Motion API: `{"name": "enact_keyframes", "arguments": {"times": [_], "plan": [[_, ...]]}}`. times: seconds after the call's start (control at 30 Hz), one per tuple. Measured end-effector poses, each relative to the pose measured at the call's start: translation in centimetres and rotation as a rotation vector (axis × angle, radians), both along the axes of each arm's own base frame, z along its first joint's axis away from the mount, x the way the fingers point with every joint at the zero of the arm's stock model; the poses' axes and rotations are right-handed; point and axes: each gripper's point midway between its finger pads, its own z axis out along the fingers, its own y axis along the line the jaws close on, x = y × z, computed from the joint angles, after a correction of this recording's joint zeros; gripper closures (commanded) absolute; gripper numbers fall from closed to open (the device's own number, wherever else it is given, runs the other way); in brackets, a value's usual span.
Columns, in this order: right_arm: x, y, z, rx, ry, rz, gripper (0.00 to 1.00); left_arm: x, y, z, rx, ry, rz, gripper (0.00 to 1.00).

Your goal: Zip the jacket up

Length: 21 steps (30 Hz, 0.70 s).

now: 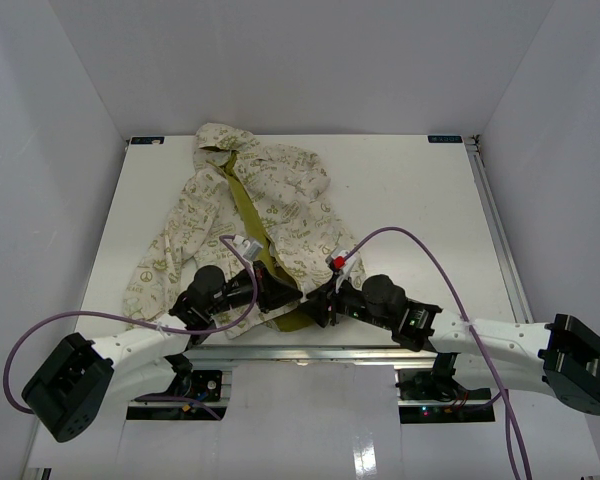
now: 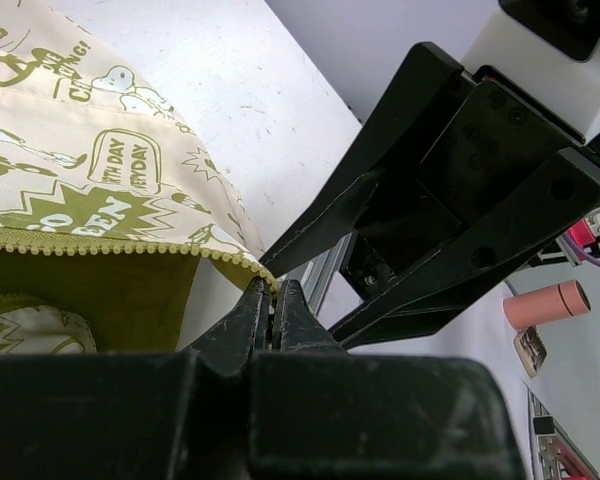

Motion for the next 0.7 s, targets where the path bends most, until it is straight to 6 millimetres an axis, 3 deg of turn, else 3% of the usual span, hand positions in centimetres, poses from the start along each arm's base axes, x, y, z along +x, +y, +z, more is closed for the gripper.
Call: {"name": "enact_keyframes", "arguments": {"times": [0.43,0.7], "plan": [[0.2,0.0,-0.5,-0.001,0.007,-0.016,0.73,0.1,0.2,-0.3,0.010,0.005,0.014,1.00],[0.2,0.0,-0.6,-0.005,0.007,-0.014,0.71,0.1,0.2,-1.2,0.031,0.031,0.014,1.00]]}}
